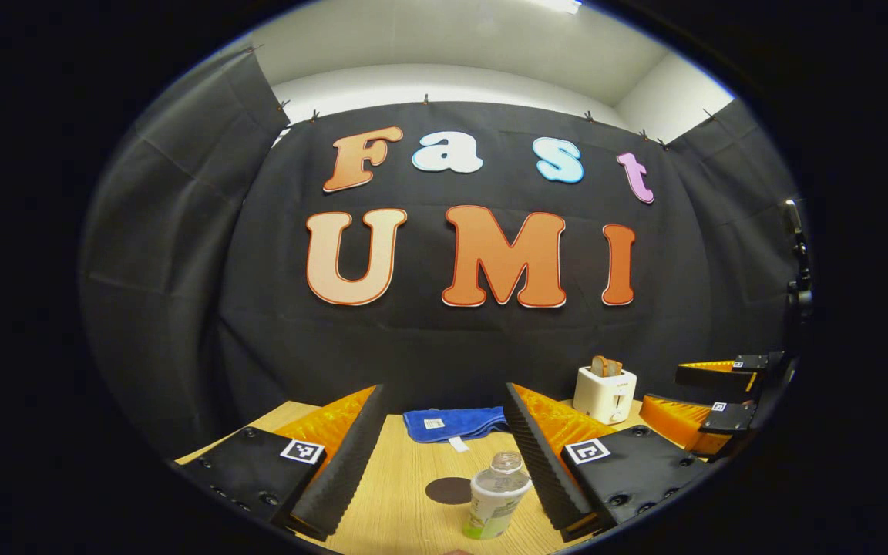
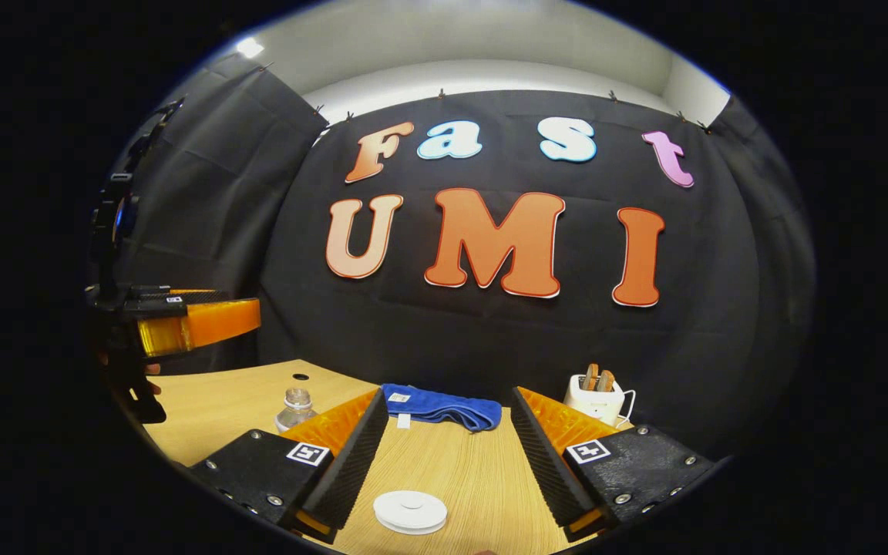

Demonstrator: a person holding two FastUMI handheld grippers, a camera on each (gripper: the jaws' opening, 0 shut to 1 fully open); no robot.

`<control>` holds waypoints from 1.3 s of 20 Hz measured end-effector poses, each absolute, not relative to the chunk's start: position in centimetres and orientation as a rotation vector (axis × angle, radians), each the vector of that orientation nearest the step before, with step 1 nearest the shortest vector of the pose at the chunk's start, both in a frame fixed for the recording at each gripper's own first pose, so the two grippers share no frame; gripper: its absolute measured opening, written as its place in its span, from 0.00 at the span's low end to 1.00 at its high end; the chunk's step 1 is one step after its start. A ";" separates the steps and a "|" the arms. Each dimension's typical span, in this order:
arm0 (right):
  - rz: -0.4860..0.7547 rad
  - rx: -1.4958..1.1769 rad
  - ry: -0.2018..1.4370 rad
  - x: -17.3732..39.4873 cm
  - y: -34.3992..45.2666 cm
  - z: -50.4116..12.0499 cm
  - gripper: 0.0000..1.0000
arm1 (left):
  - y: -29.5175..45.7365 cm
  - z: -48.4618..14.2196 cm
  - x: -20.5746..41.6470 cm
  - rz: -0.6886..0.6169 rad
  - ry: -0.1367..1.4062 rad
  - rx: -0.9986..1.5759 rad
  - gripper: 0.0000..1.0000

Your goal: Open the teacup lid with one hand, grasp the water bottle and pour water into the teacup with the other hand; after pouring, place the water bottle on the coaster and then close the teacup lid.

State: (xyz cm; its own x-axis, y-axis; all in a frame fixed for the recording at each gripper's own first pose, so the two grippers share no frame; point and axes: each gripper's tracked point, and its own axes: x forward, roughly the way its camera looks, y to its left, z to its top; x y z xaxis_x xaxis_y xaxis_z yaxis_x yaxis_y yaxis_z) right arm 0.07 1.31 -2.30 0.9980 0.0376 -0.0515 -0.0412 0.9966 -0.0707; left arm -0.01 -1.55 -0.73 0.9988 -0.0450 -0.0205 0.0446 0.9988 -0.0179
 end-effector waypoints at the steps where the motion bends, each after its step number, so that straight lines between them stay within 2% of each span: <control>1: 0.048 -0.075 0.060 0.1 1.5 -2.7 0.96 | -1.7 -0.9 -0.1 -0.050 0.024 -0.012 0.97; 15: 0.179 -0.076 0.258 0.8 3.9 -12.4 0.94 | -3.9 -4.9 -1.3 -0.117 0.103 0.039 0.97; 21: 0.225 -0.050 0.373 1.1 4.7 -17.3 0.82 | -5.2 -6.1 -2.2 -0.168 0.104 0.070 0.97; 26: 0.232 -0.041 0.425 1.5 4.5 -19.7 0.63 | -5.7 -7.2 -2.4 -0.180 0.118 0.076 0.97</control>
